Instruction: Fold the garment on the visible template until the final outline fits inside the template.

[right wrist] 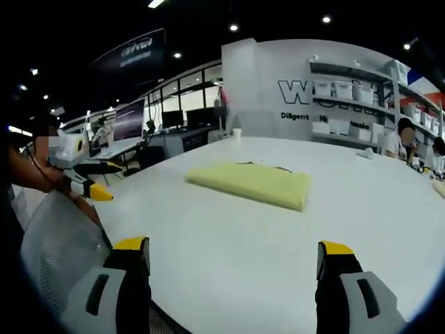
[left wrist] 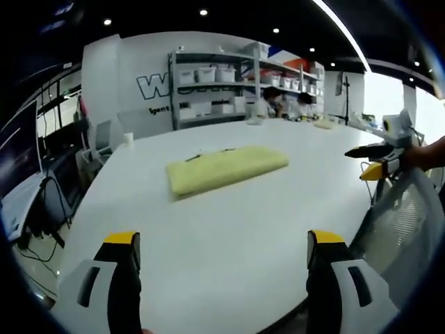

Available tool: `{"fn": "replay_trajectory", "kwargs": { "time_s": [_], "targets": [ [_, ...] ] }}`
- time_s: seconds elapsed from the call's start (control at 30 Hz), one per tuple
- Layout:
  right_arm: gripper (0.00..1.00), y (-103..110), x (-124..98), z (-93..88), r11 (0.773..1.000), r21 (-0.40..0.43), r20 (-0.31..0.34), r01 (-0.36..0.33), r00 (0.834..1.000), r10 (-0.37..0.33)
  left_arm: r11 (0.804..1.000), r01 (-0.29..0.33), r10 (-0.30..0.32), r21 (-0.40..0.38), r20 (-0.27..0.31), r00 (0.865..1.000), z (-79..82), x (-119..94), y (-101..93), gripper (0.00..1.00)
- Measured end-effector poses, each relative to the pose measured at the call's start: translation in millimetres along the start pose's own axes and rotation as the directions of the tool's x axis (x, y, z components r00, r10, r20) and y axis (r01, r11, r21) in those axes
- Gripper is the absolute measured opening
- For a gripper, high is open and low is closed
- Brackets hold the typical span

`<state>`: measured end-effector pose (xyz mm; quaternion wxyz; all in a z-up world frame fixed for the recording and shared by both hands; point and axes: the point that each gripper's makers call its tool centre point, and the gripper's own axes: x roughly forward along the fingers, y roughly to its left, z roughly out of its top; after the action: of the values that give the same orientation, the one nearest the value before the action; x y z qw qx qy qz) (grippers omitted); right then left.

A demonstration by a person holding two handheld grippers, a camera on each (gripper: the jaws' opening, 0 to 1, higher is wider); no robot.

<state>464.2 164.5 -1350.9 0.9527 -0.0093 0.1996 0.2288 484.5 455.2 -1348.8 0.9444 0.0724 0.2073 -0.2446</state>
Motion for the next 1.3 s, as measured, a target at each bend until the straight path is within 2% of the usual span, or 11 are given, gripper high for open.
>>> {"fn": "replay_trajectory", "kwargs": {
  "time_s": [0.17,0.37,0.57,0.77,1.0,1.07,1.3],
  "targets": [
    [0.99,-2,0,-2.8,1.000,0.002,-0.005,0.013,1.000,-0.013,1.000,0.013,-0.013,0.005,0.013,1.000,1.2,0,-2.5,0.99],
    [0.99,-1,2,-5.2,0.999,-0.036,-0.020,0.008,1.000,-0.009,1.000,0.004,-0.004,0.002,0.021,1.000,0.6,1,-0.8,0.99],
    [0.99,0,1,-6.8,0.999,-0.034,-0.024,0.009,1.000,-0.010,0.999,0.003,-0.004,0.049,0.019,1.000,-3.1,3,-1.4,0.99],
    [0.99,-2,1,-6.3,1.000,-0.015,-0.012,0.013,1.000,-0.013,0.999,-0.010,0.008,0.046,0.028,1.000,-4.2,4,3.4,0.99],
    [0.99,-2,0,-6.8,1.000,0.002,-0.008,0.018,1.000,-0.018,0.997,-0.003,0.002,0.078,0.015,1.000,-6.5,4,0.7,0.99],
    [0.99,2,1,-7.9,0.999,-0.047,-0.023,0.016,1.000,-0.017,0.997,-0.007,0.006,0.070,0.008,1.000,-7.4,4,1.5,0.99],
    [0.99,3,2,-8.4,0.999,-0.042,-0.027,0.001,1.000,-0.003,0.997,0.001,0.000,0.080,-0.012,1.000,-11.6,6,0.6,0.98]
  ]
}}
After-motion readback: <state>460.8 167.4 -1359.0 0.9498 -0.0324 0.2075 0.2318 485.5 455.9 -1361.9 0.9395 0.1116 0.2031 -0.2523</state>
